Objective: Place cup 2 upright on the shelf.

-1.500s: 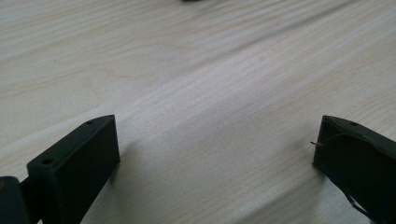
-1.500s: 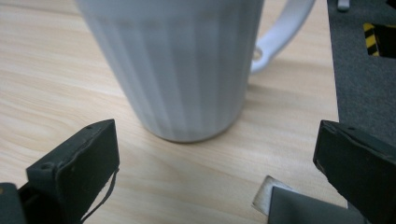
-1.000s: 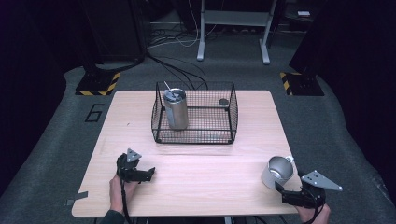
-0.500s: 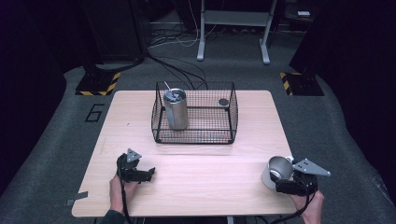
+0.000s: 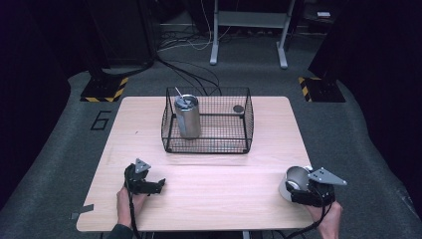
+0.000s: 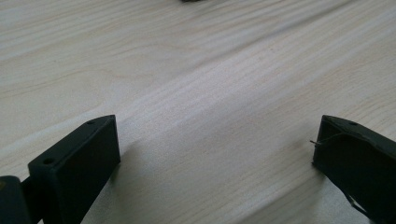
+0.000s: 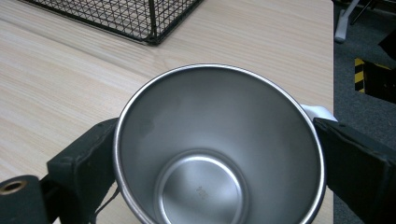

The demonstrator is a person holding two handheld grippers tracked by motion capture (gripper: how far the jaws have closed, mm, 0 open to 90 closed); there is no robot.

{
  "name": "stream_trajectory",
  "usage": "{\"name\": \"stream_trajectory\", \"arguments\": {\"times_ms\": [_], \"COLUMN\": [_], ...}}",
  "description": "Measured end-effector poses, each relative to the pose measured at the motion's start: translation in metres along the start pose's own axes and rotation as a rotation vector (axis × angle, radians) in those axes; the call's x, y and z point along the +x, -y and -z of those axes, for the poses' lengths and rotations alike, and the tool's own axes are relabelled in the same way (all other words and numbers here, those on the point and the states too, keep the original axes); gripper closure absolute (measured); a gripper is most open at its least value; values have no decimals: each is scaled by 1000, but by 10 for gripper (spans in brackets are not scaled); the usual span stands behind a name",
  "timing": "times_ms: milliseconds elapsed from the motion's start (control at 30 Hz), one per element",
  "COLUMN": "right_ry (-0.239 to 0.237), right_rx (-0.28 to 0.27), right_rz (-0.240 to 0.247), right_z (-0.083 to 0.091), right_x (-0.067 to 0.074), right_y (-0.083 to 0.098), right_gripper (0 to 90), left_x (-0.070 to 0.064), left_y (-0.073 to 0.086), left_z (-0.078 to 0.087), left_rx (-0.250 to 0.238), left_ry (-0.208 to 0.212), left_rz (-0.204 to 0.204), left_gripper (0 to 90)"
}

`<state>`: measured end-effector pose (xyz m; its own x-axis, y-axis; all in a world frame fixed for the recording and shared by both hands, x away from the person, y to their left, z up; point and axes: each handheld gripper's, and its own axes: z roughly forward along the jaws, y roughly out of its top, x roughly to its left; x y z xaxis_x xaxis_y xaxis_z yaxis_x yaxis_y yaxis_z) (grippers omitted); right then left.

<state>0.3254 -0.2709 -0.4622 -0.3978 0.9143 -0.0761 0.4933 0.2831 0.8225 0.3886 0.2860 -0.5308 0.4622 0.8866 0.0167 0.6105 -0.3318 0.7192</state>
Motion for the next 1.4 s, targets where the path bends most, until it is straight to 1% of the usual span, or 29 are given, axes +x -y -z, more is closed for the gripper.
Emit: {"name": "stream_trajectory", "arguments": {"times_ms": [33,100,167,300,433,567,700,800,933,1000,1100,1167,1267,1367,1400], "right_ry": [0,3,0,0,-3,-18,-21,-34,-41,-44,-52,-55,-70,-74,-82], "right_rx": [-1,-5,0,-2,-14,-23,-25,-38,-34,-36,-44,-46,-47,-48,-48], "right_rz": [1,-13,-9,-20,-16,-9,-3,0,14,7,18,15,20,26,26], "right_z": [0,0,0,-1,1,4,6,7,8,9,9,9,9,8,7], "right_x": [0,0,0,0,2,2,5,7,9,10,12,14,15,19,20], "right_y": [0,0,0,-1,-3,-8,-15,-20,-26,-28,-32,-34,-38,-42,-44], "right_gripper": [52,54,55,56,56,56,56,56,56,56,56,56,56,56,56], "left_x": [0,0,0,0,1,1,1,1,1,1,1,1,1,1,1], "left_y": [0,0,0,0,0,0,0,0,0,0,0,0,0,-1,-1], "left_z": [0,0,0,-1,0,0,0,-1,-1,0,0,0,0,-1,-1], "left_rx": [1,0,-2,-6,-1,-1,-1,-1,-1,3,3,3,4,1,1], "left_ry": [1,-1,2,-1,3,3,3,4,3,4,3,5,4,4,4], "left_rz": [-1,4,5,7,7,8,8,8,8,4,5,5,5,4,4], "left_gripper": [4,5,5,4,4,4,4,4,4,4,4,4,4,4,4]}}
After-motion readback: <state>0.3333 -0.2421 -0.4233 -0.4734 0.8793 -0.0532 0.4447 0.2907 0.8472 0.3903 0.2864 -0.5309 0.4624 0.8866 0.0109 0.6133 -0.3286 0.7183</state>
